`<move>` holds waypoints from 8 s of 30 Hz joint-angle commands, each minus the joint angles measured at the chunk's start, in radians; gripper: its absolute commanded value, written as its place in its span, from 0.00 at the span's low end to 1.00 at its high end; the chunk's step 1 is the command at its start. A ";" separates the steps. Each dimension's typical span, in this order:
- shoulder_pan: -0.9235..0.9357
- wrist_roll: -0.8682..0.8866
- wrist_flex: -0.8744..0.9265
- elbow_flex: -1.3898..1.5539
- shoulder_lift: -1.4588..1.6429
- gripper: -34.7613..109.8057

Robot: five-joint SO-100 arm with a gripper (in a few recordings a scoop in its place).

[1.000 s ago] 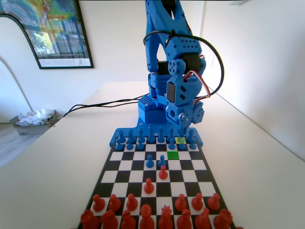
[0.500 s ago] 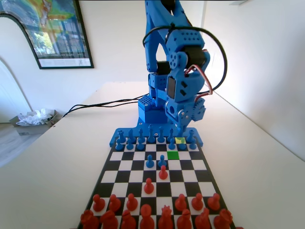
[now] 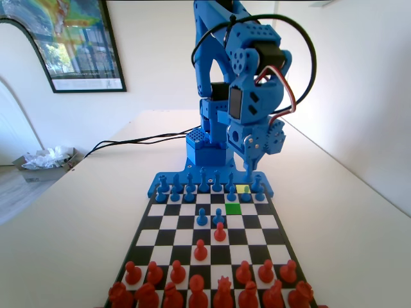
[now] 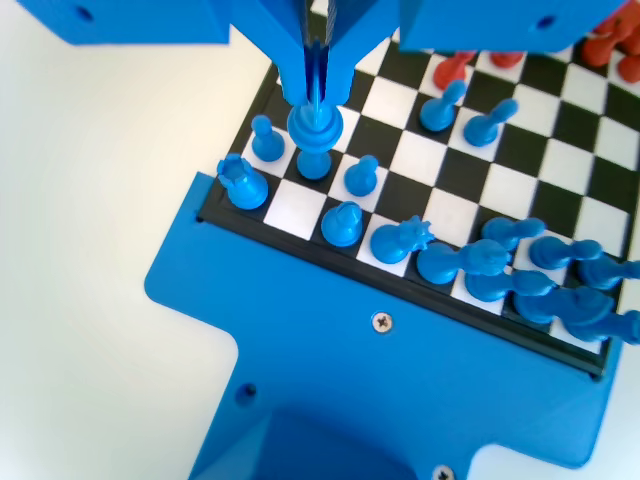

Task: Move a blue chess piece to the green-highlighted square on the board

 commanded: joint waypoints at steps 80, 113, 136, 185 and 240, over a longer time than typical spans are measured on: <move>0.149 -0.017 -0.410 0.017 -0.299 0.25; 0.143 0.028 -0.348 -0.023 -0.196 0.31; 0.023 0.098 0.215 -0.218 0.391 0.25; 0.141 -0.209 0.721 -0.268 0.966 0.25; 0.354 -0.150 0.500 -0.190 1.138 0.25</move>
